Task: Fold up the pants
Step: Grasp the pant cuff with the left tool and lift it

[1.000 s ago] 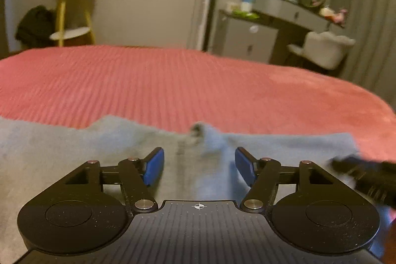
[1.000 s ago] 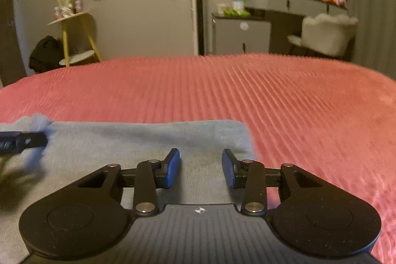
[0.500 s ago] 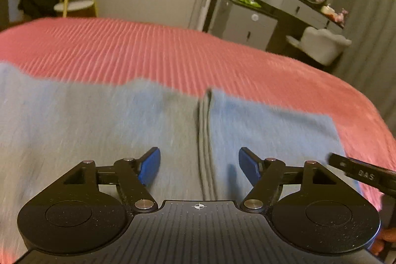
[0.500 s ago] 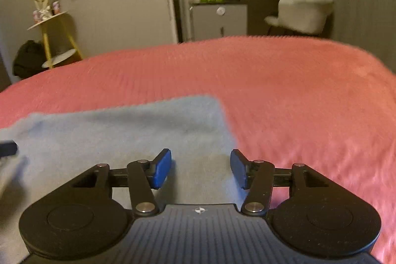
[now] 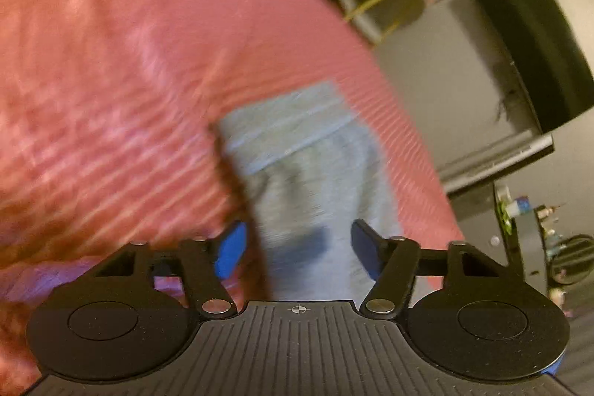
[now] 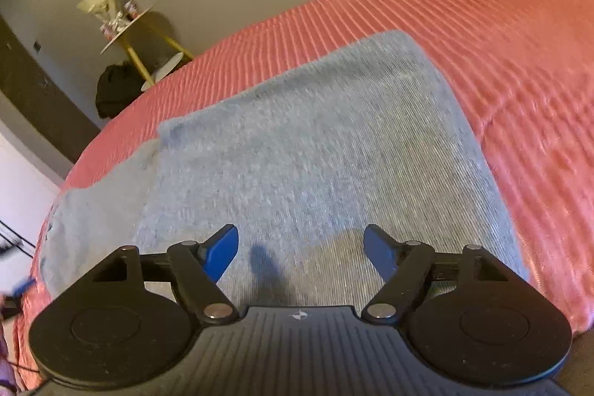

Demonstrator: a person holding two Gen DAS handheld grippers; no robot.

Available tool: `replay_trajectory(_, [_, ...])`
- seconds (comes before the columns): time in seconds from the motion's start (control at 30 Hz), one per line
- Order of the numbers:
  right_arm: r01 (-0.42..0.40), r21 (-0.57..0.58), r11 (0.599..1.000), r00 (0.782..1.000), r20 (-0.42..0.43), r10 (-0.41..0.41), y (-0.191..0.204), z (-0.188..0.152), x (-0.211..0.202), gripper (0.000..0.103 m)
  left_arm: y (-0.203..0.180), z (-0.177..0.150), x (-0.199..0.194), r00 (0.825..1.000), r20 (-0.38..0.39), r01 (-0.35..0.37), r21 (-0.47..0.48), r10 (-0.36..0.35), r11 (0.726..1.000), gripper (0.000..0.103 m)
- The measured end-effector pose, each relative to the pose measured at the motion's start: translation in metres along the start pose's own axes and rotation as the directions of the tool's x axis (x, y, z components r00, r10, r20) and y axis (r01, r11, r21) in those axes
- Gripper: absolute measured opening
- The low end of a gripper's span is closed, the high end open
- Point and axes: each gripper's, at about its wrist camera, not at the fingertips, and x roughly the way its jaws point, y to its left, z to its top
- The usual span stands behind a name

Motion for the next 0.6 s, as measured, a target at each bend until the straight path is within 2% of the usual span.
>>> replay_trajectory(0.07, [0.008,-0.023,1.0,1.0,0.012,-0.008,0.007,-0.001,0.006,0.08,0.017,0.006,0.022,0.996,-0.079,0.033,-0.057,-0.038,0.998,0.054])
replay_trajectory(0.1, [0.014,-0.041,0.999,1.0,0.02,-0.014,0.013,-0.002,0.008,0.081,0.022,0.007,0.034,0.993,-0.101,0.05,-0.078,-0.058,0.996,0.054])
replay_trajectory(0.13, [0.026,-0.06,0.998,0.999,0.022,-0.025,0.015,-0.003,0.01,0.082,0.023,0.009,0.043,0.993,-0.11,0.037,-0.095,-0.048,0.995,0.051])
replay_trajectory(0.2, [0.047,-0.106,0.993,0.999,0.022,-0.044,0.022,-0.005,0.011,0.082,0.012,0.016,0.049,0.996,-0.065,0.048,-0.066,-0.052,0.997,0.026])
replay_trajectory(0.27, [0.063,-0.142,0.988,0.998,0.019,-0.061,0.026,-0.006,0.011,0.082,-0.011,0.022,0.045,0.999,-0.027,0.041,0.05,-0.04,0.998,0.018])
replay_trajectory(0.3, [0.066,-0.145,0.987,0.998,0.02,-0.064,0.026,-0.006,0.011,0.082,-0.031,0.018,0.035,0.997,0.013,0.07,0.162,-0.073,0.984,0.017])
replay_trajectory(0.33, [0.068,-0.142,0.988,0.998,0.021,-0.065,0.026,-0.006,0.01,0.082,-0.046,0.013,0.027,0.992,0.052,0.094,0.265,-0.112,0.96,0.017])
replay_trajectory(0.4, [0.075,-0.13,0.989,0.997,0.03,-0.072,0.025,-0.006,0.012,0.084,-0.067,0.004,0.016,0.98,0.094,0.124,0.409,-0.178,0.904,0.018])
replay_trajectory(0.43, [0.078,-0.129,0.988,0.997,0.036,-0.074,0.025,-0.006,0.013,0.085,-0.07,0.002,0.015,0.974,0.092,0.147,0.438,-0.207,0.887,0.018])
replay_trajectory(0.47, [0.08,-0.133,0.988,0.996,0.04,-0.075,0.026,-0.006,0.014,0.088,-0.069,0.001,0.016,0.971,0.083,0.166,0.444,-0.225,0.88,0.023])
replay_trajectory(0.5, [0.081,-0.141,0.987,0.996,0.043,-0.076,0.026,-0.006,0.017,0.089,-0.063,0.001,0.021,0.973,0.071,0.169,0.421,-0.218,0.891,0.032])
replay_trajectory(0.53, [0.083,-0.155,0.984,0.996,0.044,-0.077,0.028,-0.007,0.019,0.093,-0.055,0.003,0.03,0.979,0.066,0.153,0.378,-0.191,0.913,0.033])
replay_trajectory(0.57, [0.085,-0.17,0.982,0.996,0.044,-0.079,0.03,-0.007,0.019,0.095,-0.046,0.004,0.038,0.989,0.053,0.116,0.323,-0.14,0.939,0.04])
replay_trajectory(0.6, [0.091,-0.183,0.979,0.995,0.046,-0.084,0.031,-0.008,0.018,0.096,-0.031,0.004,0.048,0.996,0.007,0.083,0.25,-0.087,0.965,0.043])
